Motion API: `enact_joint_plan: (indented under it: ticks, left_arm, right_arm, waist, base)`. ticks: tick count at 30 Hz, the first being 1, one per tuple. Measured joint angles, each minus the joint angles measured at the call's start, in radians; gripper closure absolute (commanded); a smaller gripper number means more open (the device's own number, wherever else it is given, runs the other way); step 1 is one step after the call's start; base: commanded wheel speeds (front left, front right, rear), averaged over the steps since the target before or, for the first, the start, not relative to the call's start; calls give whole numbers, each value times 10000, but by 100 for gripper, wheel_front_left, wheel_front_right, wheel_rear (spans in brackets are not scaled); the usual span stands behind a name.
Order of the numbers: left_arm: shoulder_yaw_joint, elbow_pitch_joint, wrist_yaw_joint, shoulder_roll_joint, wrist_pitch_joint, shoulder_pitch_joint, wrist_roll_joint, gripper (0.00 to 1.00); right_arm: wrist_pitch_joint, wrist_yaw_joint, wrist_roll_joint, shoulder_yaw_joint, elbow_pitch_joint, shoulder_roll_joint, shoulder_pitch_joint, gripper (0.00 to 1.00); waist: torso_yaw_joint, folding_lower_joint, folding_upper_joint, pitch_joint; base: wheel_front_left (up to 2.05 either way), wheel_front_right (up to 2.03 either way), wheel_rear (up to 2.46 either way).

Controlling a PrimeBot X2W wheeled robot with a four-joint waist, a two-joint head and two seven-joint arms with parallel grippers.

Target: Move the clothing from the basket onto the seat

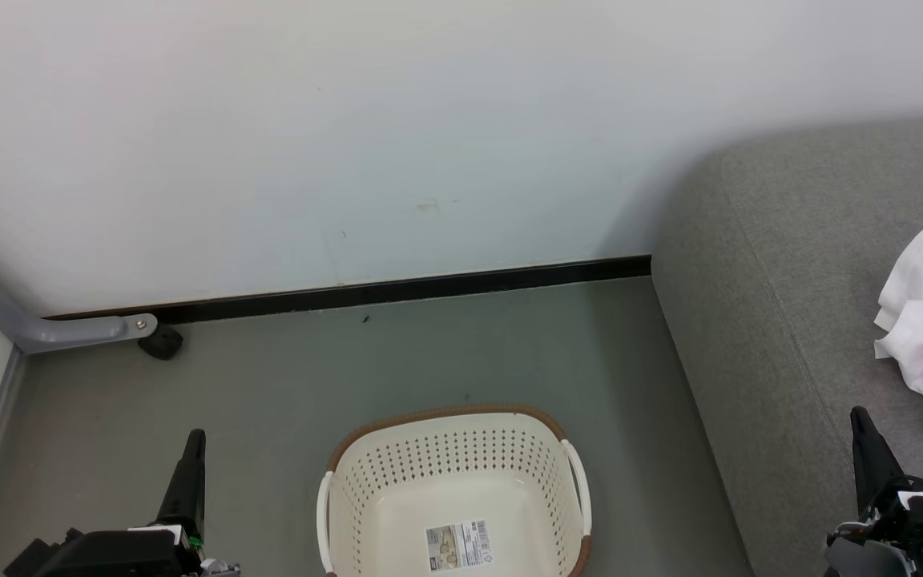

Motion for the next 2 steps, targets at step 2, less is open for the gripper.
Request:
enact_joint_plan:
  ticks: [2]
  left_arm:
    - [0, 0, 0, 0, 0, 0, 0, 100]
  right_arm:
    - [0, 0, 0, 0, 0, 0, 0, 100]
  waist:
    - [0, 0, 0, 0]
  base:
    - [0, 0, 0]
